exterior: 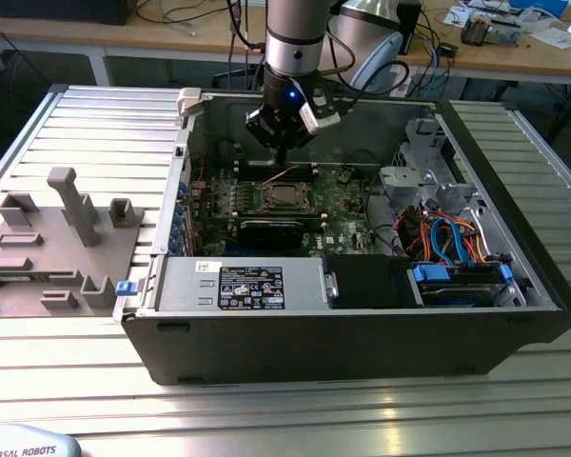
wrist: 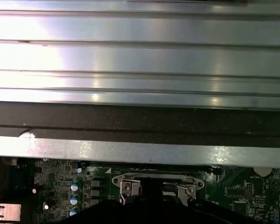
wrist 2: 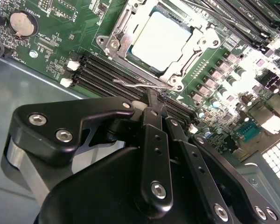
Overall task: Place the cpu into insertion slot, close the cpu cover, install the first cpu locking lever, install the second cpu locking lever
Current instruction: 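Install the first cpu locking lever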
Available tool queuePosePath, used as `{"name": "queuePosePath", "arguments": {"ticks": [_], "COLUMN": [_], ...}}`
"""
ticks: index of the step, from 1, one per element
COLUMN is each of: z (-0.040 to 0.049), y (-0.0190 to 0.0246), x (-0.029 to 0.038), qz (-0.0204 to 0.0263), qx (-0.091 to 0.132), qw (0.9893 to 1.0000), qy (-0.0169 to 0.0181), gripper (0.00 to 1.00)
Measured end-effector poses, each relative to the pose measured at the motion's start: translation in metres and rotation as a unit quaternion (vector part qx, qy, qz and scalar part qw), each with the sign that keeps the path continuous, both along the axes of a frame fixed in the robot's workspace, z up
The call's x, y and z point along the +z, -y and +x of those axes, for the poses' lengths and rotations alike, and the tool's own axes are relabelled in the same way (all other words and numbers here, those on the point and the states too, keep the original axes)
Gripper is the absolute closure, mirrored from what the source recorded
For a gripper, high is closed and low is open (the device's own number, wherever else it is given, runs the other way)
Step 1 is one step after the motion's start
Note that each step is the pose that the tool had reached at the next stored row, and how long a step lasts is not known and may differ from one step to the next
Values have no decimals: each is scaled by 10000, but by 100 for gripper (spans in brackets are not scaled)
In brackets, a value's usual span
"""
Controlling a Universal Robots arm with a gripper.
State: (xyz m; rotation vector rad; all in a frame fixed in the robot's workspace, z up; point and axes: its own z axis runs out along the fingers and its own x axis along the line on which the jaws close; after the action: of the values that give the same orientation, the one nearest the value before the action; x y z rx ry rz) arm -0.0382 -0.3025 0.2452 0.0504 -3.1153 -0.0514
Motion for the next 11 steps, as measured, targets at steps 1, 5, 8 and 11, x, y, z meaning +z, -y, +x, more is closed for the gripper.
{"name": "queuePosePath", "arguments": {"ticks": [1,5,8,11], "z": [0,0,-1,-3], "y": [0,0,0,0], "x": [-7,-28,-39,-55], "qz": [0,0,0,0], "qx": [0,0,0,0], "qw": [10000,10000,10000,10000], "qy": [0,0,0,0], "gripper": [89,89,89,89]}}
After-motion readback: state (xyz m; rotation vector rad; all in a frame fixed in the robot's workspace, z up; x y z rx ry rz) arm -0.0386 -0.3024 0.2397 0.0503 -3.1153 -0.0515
